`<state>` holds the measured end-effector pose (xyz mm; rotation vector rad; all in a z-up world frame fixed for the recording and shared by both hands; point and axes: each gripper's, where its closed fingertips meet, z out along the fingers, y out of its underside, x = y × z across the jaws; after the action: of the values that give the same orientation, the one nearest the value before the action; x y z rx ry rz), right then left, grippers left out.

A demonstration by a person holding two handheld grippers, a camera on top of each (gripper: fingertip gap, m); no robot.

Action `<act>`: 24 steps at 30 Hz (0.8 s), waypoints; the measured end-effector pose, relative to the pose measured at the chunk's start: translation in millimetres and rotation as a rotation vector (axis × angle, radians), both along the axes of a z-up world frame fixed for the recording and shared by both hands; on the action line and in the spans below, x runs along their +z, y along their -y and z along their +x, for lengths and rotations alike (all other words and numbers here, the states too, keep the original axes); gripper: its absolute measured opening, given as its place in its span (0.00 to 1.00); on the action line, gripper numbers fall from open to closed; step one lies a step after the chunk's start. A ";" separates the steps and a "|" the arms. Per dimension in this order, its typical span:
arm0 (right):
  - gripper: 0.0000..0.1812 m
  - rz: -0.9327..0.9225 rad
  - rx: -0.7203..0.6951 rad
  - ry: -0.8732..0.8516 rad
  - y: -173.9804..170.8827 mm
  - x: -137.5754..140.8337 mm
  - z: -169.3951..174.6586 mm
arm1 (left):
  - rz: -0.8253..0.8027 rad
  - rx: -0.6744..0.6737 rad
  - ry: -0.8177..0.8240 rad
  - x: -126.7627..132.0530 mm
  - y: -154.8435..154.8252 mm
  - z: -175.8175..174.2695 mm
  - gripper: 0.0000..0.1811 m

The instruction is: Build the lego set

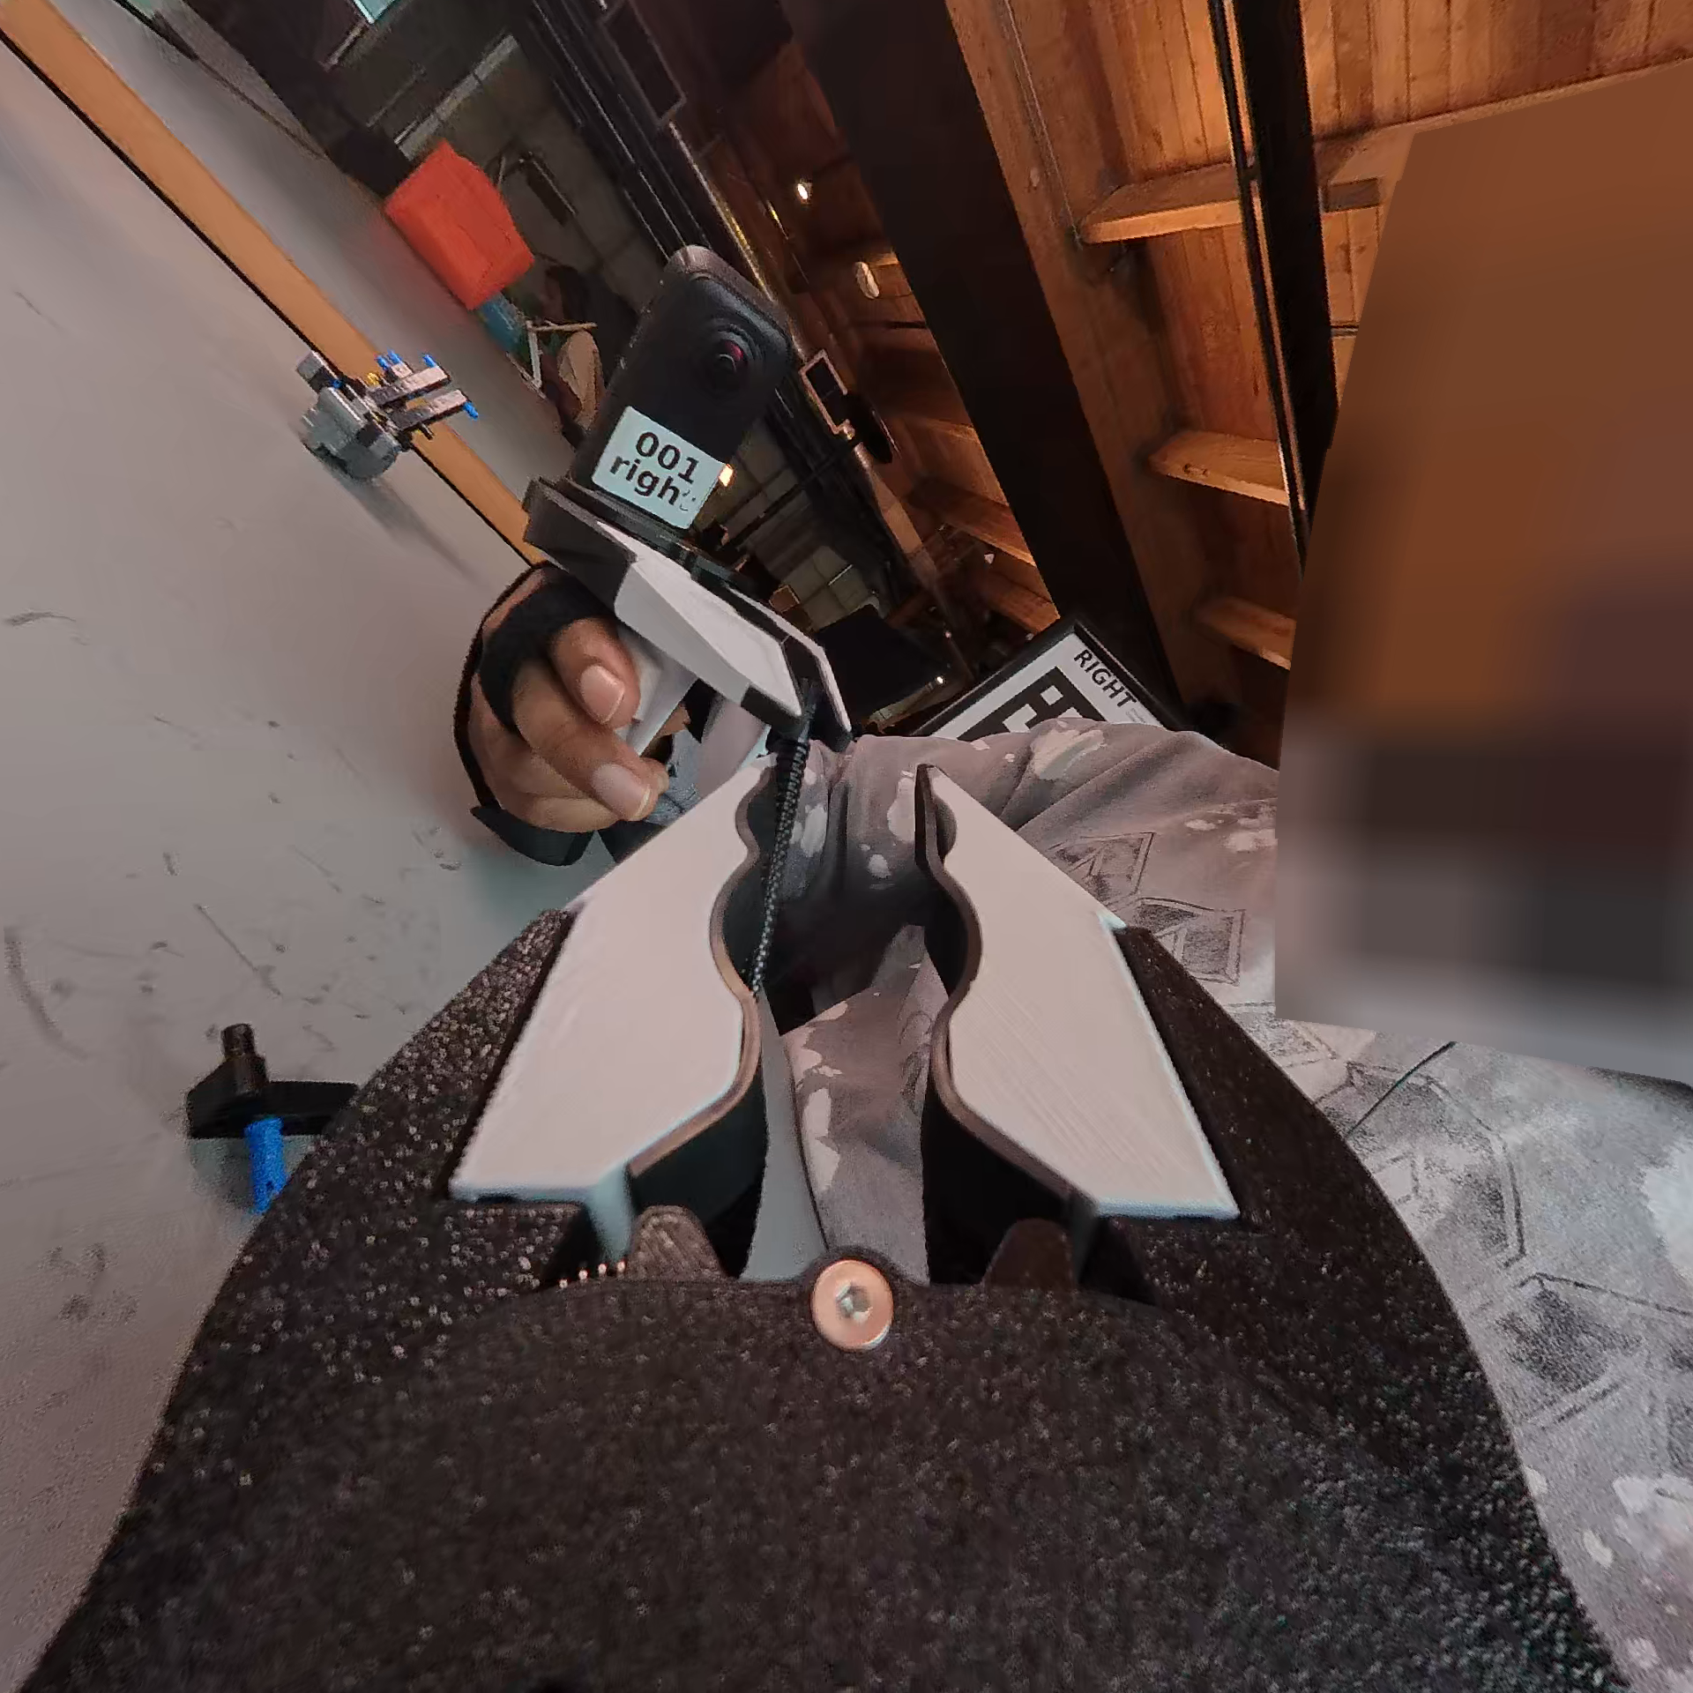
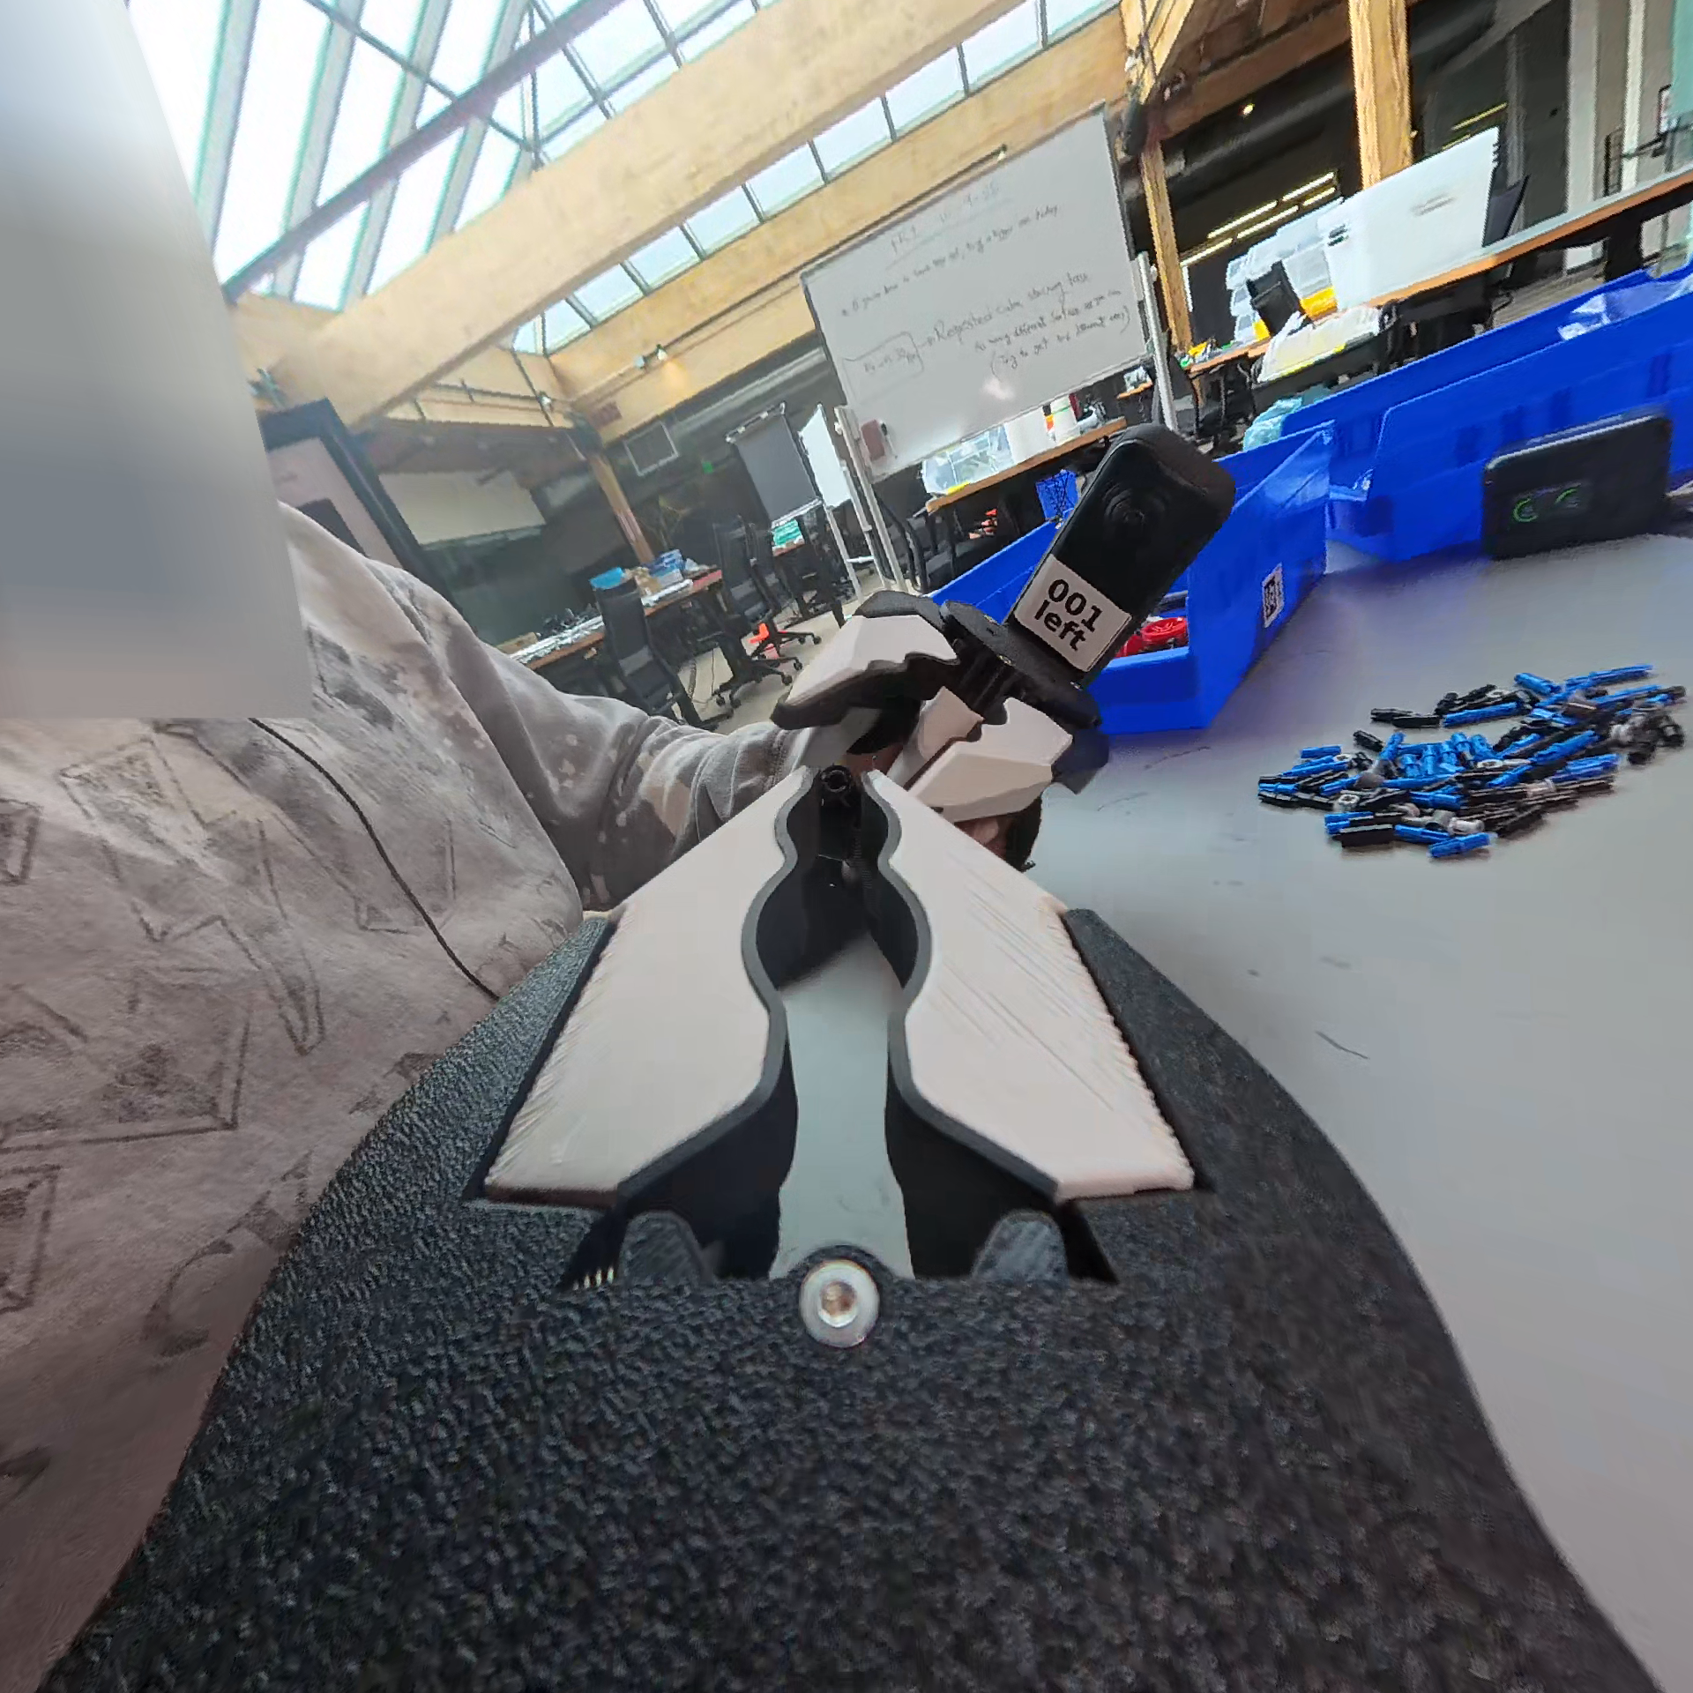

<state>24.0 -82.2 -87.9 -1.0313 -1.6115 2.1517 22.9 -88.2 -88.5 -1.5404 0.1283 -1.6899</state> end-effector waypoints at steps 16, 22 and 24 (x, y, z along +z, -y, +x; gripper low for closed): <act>0.05 -0.284 0.006 0.029 -22.0 13.5 -6.7 | 0.053 0.168 -0.239 -11.1 -18.6 10.6 0.03; 0.12 -0.105 -0.048 0.000 -22.2 6.9 -3.4 | 0.033 0.188 -0.283 -19.3 -18.0 8.4 0.03; 0.12 -0.066 -0.076 -0.001 -24.9 3.8 -4.0 | 0.020 0.190 -0.278 -21.2 -18.8 7.4 0.03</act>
<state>20.0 -57.3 -84.1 -1.0930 -1.4851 2.1674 30.3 -69.4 -109.7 -1.7094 0.1380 -1.3191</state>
